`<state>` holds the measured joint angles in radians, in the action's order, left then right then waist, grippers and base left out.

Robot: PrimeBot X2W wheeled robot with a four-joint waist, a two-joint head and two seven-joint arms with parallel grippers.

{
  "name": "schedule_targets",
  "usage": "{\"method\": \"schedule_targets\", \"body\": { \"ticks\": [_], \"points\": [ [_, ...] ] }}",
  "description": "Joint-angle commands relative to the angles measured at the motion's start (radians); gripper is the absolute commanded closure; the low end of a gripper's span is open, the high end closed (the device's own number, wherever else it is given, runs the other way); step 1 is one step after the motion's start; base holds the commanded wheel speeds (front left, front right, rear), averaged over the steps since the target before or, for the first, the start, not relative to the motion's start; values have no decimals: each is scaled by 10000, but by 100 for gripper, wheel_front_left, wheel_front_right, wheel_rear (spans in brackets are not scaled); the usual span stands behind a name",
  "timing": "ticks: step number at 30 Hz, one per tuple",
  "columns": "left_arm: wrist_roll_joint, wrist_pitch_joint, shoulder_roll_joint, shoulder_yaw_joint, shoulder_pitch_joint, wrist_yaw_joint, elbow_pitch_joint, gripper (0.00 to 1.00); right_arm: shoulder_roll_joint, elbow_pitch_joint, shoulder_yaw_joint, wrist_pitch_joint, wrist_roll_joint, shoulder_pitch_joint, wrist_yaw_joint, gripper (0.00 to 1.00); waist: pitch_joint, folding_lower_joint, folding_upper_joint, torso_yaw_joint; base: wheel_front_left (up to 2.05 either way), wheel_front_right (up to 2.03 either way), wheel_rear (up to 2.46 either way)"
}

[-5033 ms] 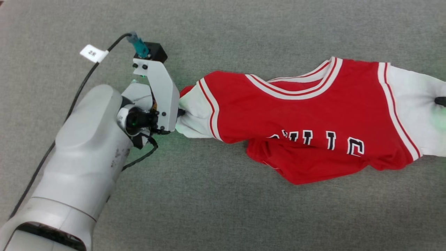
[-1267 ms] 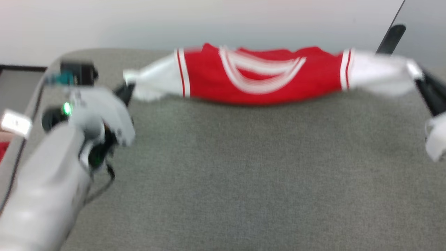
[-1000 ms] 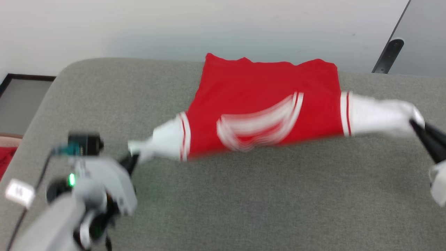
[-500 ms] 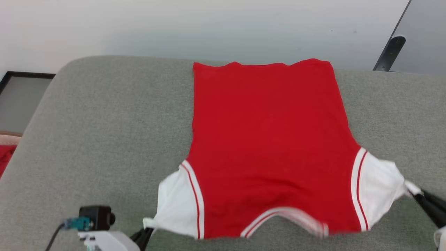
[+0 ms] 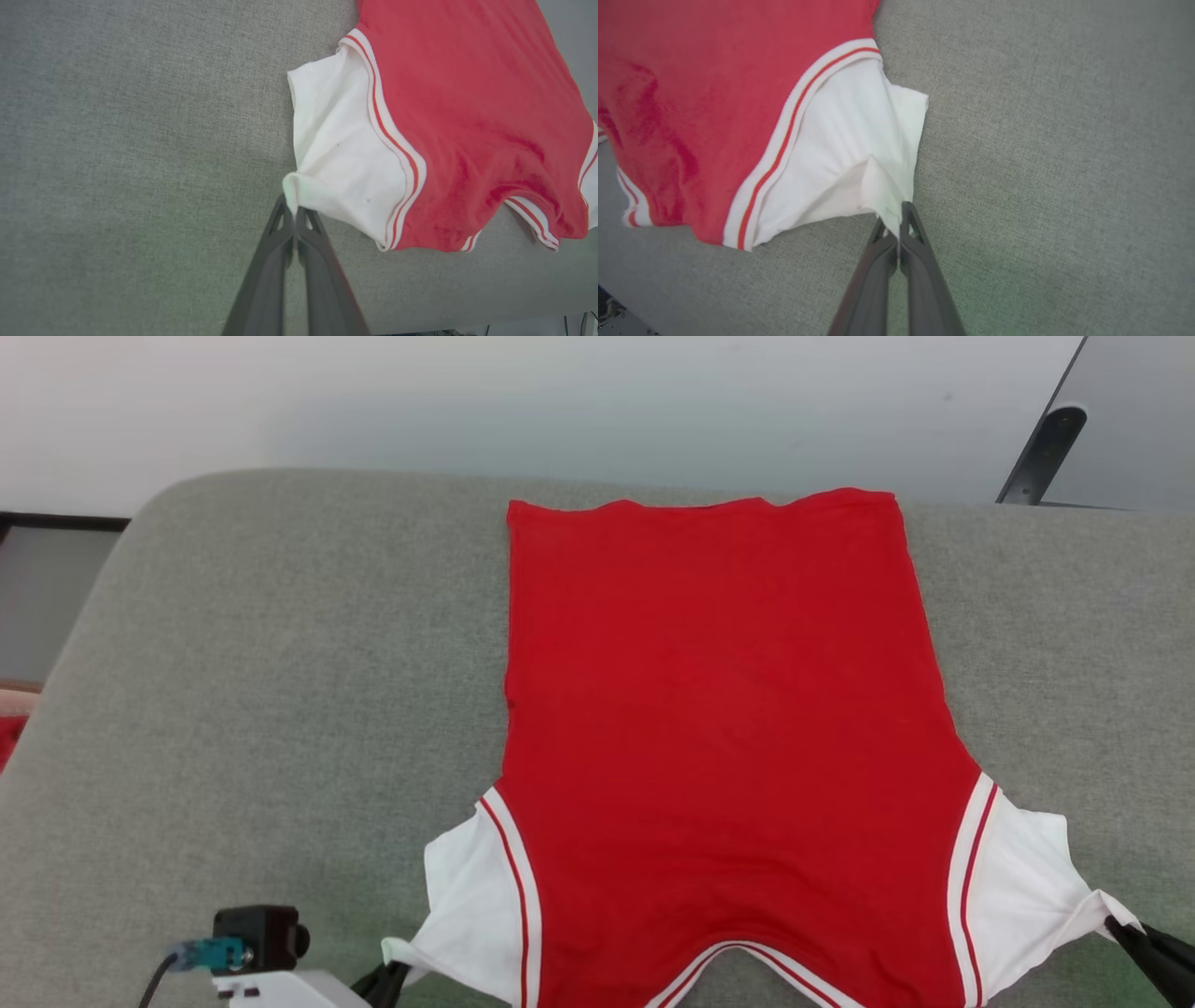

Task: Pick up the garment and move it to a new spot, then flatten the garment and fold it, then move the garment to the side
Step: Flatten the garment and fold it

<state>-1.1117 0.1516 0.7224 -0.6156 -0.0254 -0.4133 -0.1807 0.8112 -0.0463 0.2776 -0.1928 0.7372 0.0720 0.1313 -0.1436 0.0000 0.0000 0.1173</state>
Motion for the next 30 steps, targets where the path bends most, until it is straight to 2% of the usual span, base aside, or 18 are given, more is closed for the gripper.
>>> {"method": "schedule_targets", "body": {
  "ticks": [1,3,4,5,6,13,17,20,24,30],
  "points": [
    [42,-18,-49,-23,-159,49,66,100,-85,18,-121,-184,-53,13,-10,100,-65,0,0,-2,0,0,0],
    [98,-35,-168,-96,-256,95,178,100,-286,-3,-267,-649,-80,-83,-10,100,-119,0,0,-2,0,0,0],
    [117,-41,-217,-112,-313,128,218,100,-362,-26,-354,-878,-109,-140,-10,95,-134,0,0,2,0,0,0],
    [148,-51,-248,-130,-364,160,258,100,-407,-12,-394,-1110,-187,-186,-10,66,-147,0,0,11,0,0,0],
    [177,-67,-286,-154,-389,173,298,100,-523,25,-466,-1330,-207,-228,-10,0,-156,0,0,20,0,0,0],
    [256,-177,-523,-280,-537,280,511,100,-757,653,-993,-2686,-250,-299,-10,0,-182,0,0,56,0,0,0],
    [303,-214,-651,-351,-599,345,554,100,-776,1688,-1646,-3111,-28,-185,-9,0,-238,0,0,109,0,0,0],
    [396,-297,-709,-401,-746,438,570,100,-755,2685,-2184,-2702,-381,-552,-7,0,-334,0,0,161,0,0,0],
    [549,-412,-833,-461,-930,526,596,100,-1016,3366,-2665,-1597,-1299,-1370,-9,0,-518,0,0,312,0,0,0],
    [918,-643,-1147,-661,-1444,800,720,100,-1478,2891,-2471,-510,-2543,-3375,-10,0,-989,0,0,756,0,0,0]
  ]
}}
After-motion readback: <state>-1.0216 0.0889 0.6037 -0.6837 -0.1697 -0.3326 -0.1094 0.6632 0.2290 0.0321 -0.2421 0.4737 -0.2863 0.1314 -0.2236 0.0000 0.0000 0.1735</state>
